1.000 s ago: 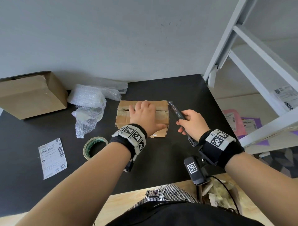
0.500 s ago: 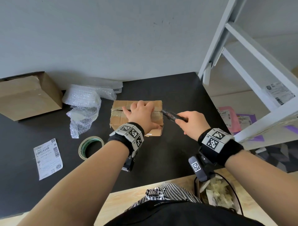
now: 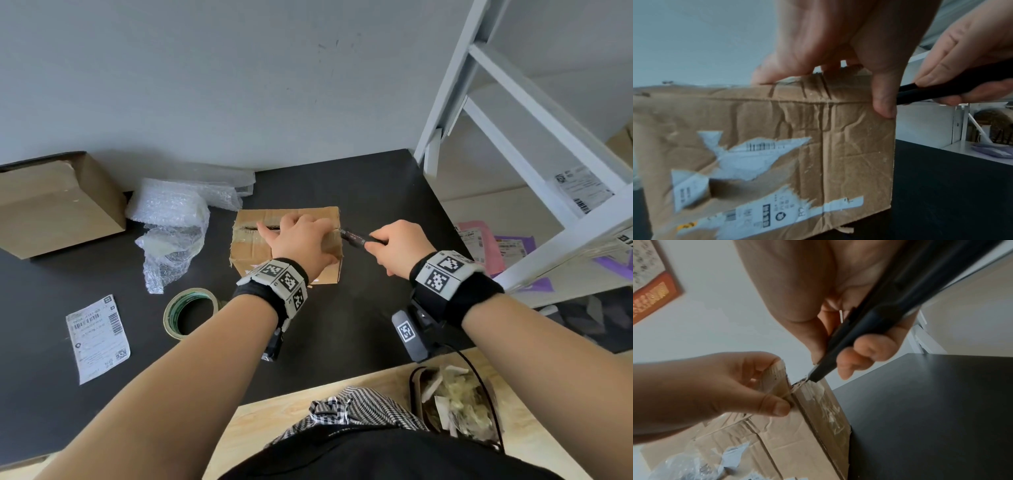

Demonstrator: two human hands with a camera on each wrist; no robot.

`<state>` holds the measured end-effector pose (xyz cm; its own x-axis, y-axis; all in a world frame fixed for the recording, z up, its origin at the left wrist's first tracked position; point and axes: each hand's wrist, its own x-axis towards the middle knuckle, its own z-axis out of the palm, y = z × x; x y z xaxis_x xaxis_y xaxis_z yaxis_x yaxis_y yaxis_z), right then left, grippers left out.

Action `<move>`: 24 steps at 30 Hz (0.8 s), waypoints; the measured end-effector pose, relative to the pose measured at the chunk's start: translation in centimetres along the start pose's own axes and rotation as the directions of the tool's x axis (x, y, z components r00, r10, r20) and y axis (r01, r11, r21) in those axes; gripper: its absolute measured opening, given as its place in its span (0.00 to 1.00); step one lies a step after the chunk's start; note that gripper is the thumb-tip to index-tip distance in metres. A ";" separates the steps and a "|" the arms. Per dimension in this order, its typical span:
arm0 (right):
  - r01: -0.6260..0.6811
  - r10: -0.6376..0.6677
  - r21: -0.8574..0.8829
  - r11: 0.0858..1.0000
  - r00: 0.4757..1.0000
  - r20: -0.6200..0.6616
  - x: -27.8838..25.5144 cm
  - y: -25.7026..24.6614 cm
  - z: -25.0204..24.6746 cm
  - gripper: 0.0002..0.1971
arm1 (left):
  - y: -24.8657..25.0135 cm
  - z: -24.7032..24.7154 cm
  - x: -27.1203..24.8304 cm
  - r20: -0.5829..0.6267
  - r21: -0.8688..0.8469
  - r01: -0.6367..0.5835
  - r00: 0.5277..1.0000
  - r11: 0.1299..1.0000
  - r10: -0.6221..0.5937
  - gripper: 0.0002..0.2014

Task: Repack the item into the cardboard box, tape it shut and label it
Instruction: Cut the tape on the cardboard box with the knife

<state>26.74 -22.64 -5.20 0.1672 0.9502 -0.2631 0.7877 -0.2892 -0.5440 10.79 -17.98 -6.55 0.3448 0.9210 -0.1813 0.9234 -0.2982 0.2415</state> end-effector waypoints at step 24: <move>0.154 -0.175 -0.168 0.974 0.977 -0.124 -0.3 1.5 -0.3 0.18 | -2.0 -3.5 6.3 0.212 0.007 -0.066 0.975 0.998 0.063 0.26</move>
<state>28.00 -23.34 -5.71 0.0986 0.9931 -0.0627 0.8924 -0.1161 -0.4361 10.54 -10.67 -4.83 0.4299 0.8265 -0.3635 0.8999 -0.3596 0.2467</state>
